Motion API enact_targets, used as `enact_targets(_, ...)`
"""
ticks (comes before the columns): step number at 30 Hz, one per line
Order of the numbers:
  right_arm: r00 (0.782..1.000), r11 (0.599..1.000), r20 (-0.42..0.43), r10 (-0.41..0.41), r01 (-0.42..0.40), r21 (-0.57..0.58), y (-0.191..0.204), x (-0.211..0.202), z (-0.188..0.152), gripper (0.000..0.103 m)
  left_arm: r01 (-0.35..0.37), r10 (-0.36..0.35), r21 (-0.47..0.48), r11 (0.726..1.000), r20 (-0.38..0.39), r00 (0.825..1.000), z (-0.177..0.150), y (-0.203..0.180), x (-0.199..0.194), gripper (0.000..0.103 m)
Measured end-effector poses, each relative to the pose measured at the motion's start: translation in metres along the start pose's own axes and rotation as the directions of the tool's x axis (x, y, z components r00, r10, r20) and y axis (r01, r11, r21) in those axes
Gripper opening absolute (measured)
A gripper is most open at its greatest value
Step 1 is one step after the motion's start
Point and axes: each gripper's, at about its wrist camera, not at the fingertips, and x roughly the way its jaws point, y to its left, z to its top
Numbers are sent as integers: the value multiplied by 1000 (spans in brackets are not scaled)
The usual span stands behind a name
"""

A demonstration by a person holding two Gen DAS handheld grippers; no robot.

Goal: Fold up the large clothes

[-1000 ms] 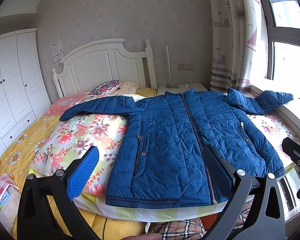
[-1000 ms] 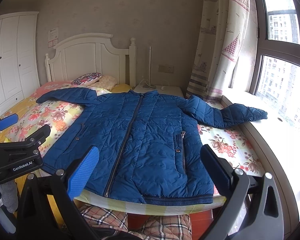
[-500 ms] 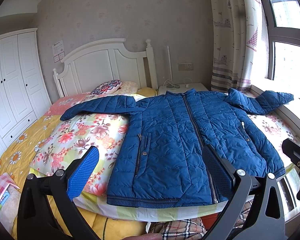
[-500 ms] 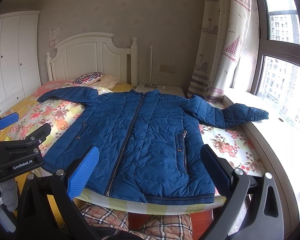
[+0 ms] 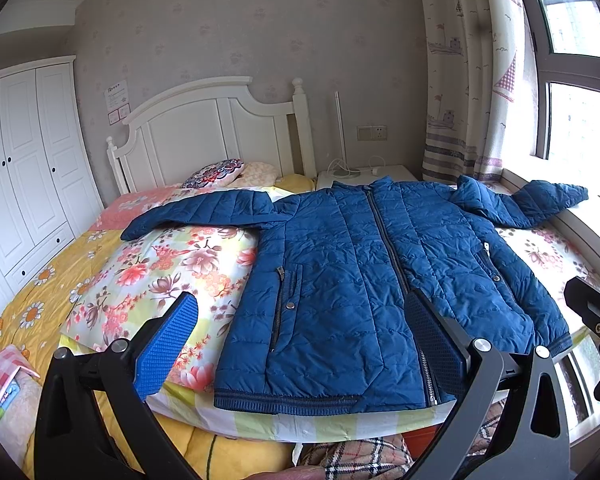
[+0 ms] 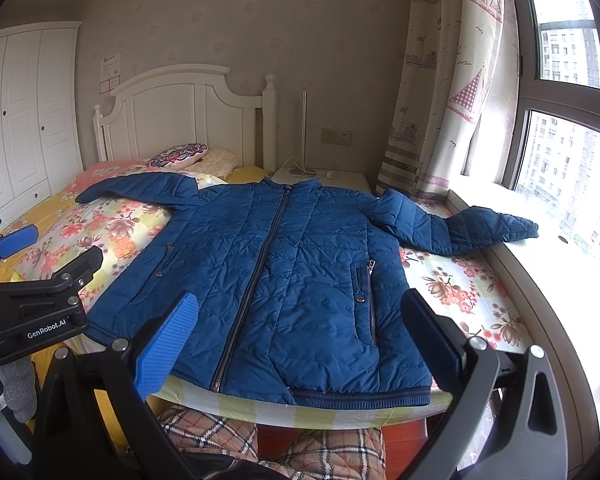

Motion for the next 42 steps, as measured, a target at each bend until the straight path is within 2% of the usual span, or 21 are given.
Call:
enact_targets(18,1000,1000,-1,2,-2,0,2,1,-1,101,1,-1,0,1000,2,1000,-4,7,-1,99)
enact_targets(24,999,1000,-47,3,-3,5,5,19,-9,101,0,0,13,1000,-30,1000,-7,0,19,99)
enact_targets(28,996,1000,-83,13,-12,16,0,46,-12,101,10,-9,30,999,-43,999,-3,-11,40,99)
enact_targets(31,996,1000,-83,30,-30,6,-11,80,-13,101,49,-47,39,998,-46,998,11,-28,78,99)
enact_targets(33,990,999,-139,31,-28,24,-22,110,-14,100,91,-89,28,995,-78,993,21,-39,116,99)
enact_targets(34,984,998,-174,33,-23,55,-34,130,-14,100,116,-114,17,993,-113,987,27,-46,145,99)
enact_targets(36,975,992,-223,2,26,124,-62,160,-15,100,123,-119,8,992,-185,975,36,-55,196,99)
enact_targets(39,967,968,-251,-49,107,225,-109,191,-14,100,110,-115,-36,993,-328,937,42,-57,278,99)
enact_targets(40,959,950,-274,-71,149,274,-133,204,-15,100,110,-120,-49,993,-352,928,42,-56,294,99)
enact_targets(42,956,915,-284,-77,180,360,-172,220,-18,100,117,-135,-71,991,-398,907,41,-53,331,99)
